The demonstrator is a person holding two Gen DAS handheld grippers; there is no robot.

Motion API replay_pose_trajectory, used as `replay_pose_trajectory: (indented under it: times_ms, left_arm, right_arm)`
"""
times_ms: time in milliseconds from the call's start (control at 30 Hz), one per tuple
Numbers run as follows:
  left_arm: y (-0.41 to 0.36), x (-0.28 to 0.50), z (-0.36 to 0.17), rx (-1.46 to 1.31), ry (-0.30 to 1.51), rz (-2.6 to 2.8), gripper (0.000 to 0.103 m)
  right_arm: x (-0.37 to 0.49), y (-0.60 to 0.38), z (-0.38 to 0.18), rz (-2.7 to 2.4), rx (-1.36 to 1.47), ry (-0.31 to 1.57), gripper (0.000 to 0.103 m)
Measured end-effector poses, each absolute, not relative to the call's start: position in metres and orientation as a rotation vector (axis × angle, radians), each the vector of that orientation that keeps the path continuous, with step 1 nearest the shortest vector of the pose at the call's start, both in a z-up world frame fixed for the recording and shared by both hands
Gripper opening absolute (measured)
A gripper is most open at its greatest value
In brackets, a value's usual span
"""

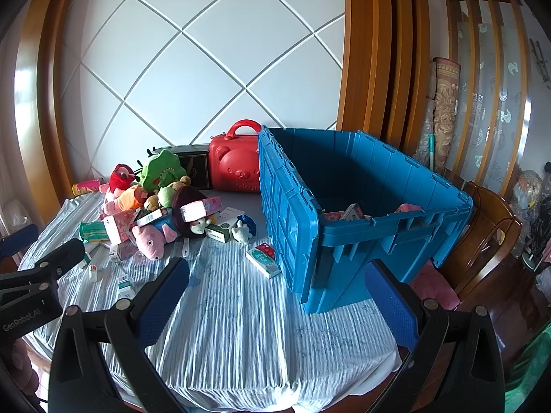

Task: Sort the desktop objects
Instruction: 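Move both tools toward the pile of toys and medicine boxes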

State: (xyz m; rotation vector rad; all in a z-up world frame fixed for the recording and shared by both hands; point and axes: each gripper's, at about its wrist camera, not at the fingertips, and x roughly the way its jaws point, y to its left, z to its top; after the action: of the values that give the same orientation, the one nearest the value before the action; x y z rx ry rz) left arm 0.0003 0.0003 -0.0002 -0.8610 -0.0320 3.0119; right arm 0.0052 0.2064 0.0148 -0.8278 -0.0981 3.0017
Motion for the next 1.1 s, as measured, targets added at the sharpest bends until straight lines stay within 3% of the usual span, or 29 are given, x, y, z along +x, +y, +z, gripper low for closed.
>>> replay_pose_trajectory:
  times_ms: [1100]
  left_arm:
    - [-0.007, 0.002, 0.001, -0.796, 0.013, 3.038, 0.093]
  right_arm:
    - [0.003, 0.2, 0.013, 3.001, -0.835, -0.118, 0.103]
